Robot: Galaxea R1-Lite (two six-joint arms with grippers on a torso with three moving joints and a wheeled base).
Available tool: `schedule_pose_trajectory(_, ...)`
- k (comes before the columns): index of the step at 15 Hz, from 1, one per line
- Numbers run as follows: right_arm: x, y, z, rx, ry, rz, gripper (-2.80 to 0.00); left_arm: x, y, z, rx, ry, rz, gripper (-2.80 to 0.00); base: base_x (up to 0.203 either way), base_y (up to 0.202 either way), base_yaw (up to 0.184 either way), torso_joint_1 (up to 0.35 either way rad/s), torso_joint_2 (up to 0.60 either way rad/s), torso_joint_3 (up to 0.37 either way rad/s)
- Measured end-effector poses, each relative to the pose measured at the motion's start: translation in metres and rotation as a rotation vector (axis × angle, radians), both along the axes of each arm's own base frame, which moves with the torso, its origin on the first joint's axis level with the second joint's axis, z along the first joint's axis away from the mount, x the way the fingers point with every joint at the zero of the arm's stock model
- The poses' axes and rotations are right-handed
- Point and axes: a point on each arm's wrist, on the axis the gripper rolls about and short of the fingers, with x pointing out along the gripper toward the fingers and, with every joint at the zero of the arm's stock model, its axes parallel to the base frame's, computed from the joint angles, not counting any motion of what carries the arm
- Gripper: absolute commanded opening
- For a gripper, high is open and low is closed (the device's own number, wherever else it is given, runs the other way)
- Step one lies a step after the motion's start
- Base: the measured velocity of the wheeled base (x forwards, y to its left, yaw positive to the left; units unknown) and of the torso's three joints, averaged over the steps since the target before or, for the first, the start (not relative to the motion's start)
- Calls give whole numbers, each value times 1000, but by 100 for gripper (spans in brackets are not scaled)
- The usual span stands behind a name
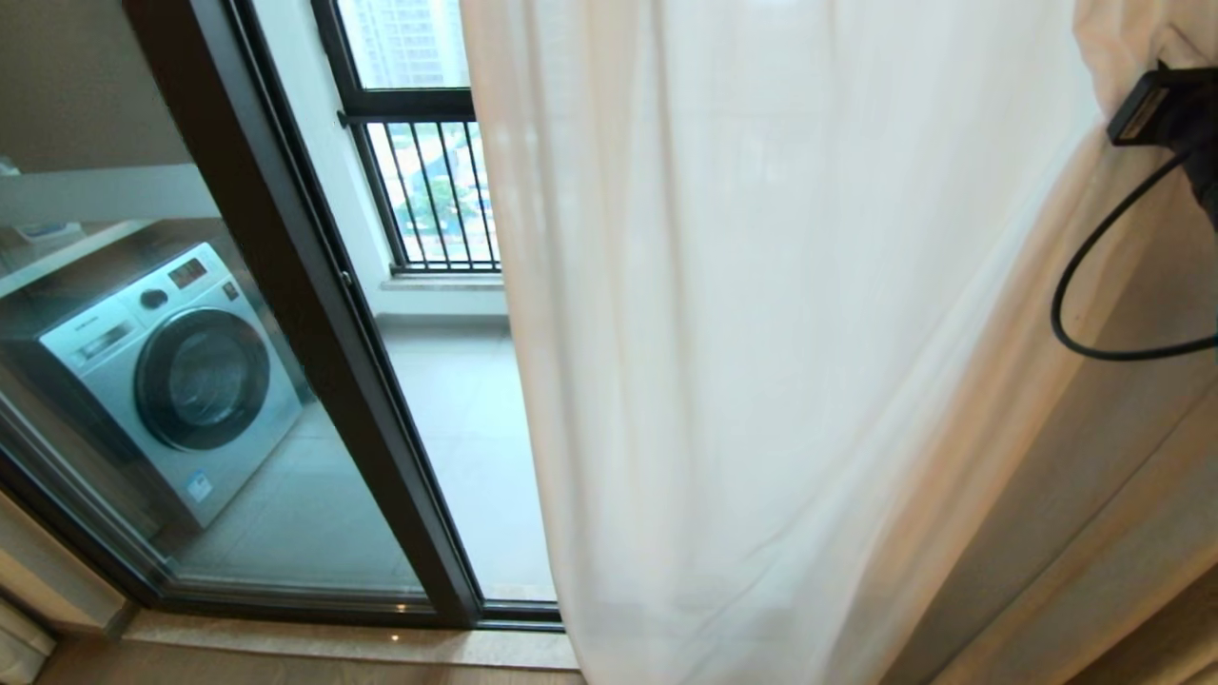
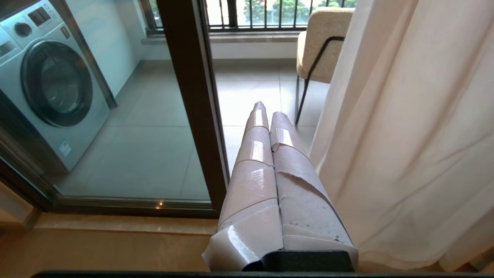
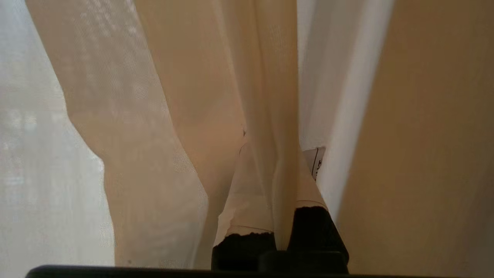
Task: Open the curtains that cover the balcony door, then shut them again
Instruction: Pull the inner curtains open on both sides
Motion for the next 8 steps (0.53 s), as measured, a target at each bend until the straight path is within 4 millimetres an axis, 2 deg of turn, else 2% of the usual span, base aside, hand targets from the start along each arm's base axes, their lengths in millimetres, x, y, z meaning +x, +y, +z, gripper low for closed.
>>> schedule_pose_trajectory(4, 0, 0, -1, 0, 1, -1, -280, 0, 0, 0, -1, 0, 0, -280, 0, -156, -1, 4, 3, 1)
schedule_pose_trajectory(8, 0, 0, -1, 0, 4, 1, -280, 0, 0, 0, -1, 1, 0, -280, 0, 0, 0, 0, 0, 0)
